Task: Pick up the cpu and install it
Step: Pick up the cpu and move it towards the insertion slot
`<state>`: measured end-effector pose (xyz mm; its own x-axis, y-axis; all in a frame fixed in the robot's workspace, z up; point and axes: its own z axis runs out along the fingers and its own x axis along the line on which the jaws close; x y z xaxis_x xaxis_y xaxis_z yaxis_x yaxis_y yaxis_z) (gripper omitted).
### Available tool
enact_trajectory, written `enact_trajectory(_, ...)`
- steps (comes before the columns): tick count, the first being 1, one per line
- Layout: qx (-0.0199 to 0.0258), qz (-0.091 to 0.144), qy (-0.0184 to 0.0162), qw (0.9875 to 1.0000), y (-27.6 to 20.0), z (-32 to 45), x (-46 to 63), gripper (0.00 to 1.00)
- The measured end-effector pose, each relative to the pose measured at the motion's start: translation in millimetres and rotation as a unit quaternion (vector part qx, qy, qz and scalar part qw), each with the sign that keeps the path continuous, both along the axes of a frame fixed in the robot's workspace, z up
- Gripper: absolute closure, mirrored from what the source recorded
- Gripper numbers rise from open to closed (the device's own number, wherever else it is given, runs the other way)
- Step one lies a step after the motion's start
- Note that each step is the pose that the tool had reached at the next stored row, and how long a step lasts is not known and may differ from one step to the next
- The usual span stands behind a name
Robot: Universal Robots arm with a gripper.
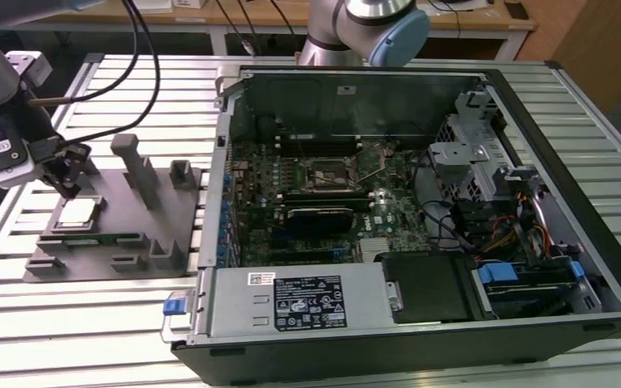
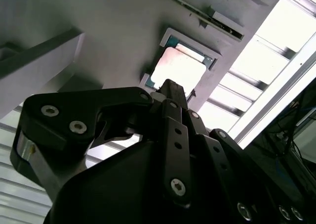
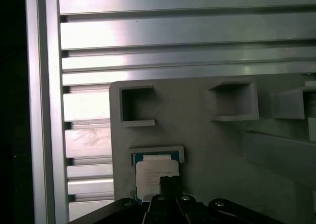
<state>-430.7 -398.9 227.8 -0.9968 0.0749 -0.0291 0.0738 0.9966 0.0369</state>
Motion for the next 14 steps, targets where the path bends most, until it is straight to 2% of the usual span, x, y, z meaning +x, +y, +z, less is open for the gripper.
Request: enact_trajectory(14, 0.0000, 0.004, -0.0036, 1.0000, -3.1, -15.7, -4.7, 0.89)
